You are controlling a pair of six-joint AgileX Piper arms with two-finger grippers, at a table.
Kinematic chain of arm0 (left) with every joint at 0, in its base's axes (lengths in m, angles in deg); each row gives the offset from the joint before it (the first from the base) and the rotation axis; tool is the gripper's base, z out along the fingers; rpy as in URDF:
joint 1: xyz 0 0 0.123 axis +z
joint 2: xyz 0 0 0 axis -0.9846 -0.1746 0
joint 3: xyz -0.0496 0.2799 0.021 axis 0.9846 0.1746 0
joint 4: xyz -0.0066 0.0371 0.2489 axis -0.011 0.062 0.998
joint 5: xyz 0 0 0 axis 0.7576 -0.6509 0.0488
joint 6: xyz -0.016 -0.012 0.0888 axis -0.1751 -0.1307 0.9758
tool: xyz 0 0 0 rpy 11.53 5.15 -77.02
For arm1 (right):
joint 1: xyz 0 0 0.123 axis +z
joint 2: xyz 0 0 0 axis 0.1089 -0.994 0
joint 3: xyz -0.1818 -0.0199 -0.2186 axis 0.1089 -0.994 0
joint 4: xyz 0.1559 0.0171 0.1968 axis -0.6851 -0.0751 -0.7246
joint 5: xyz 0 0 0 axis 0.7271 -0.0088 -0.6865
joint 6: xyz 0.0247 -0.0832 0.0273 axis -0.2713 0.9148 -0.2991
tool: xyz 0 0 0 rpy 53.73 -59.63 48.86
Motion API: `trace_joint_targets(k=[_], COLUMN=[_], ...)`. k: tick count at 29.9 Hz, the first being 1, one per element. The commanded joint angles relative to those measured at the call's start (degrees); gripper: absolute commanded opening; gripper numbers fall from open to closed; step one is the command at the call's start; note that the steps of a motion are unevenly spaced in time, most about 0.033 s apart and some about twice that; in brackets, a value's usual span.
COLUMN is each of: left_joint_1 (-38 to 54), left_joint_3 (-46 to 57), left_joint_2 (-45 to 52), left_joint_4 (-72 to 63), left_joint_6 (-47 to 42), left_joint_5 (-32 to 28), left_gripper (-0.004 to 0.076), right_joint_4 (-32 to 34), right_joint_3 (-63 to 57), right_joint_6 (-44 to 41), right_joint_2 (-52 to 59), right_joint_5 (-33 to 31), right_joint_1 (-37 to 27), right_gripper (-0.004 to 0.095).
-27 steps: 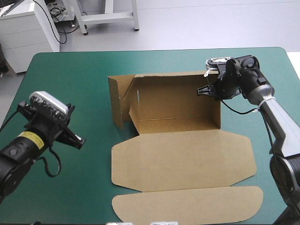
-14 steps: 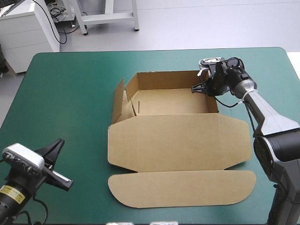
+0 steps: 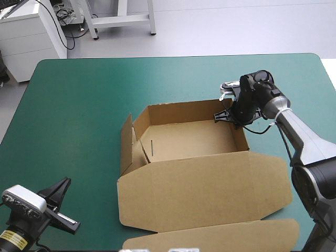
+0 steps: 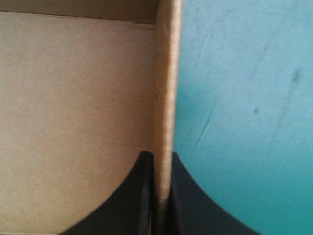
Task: Fold the box
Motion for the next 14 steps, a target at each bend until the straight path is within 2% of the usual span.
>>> trace_joint_targets(k=[1,7,10,14], left_joint_1=[0.03,0.03,0.03,0.03], left_joint_3=[-1.34,-1.34,-1.34,-1.34], left_joint_2=[-0.46,-0.25,-0.25,-0.25], left_joint_4=[-0.46,-0.26,-0.12,-0.04], left_joint_6=[-1.14,-1.14,-1.14,-1.14], left_joint_5=[-3.57,-3.46,-3.46,-3.58], left_gripper=[-0.0008,-0.0008,-0.0008,-0.0008], right_joint_4=[0.20,1.00,1.86,3.03], right_joint_3=[0.81,0.81,1.35,4.07], right_joint_6=[0.77,0.77,1.42,1.81], right_joint_2=[2.96,2.71,2.60,2.60], right_joint_5=[-1.59,5.87,6.43,3.34], right_joint_1=[0.42,0.32,0.32,0.32], right_gripper=[-0.0019,-0.0003,0.0087,0.0271])
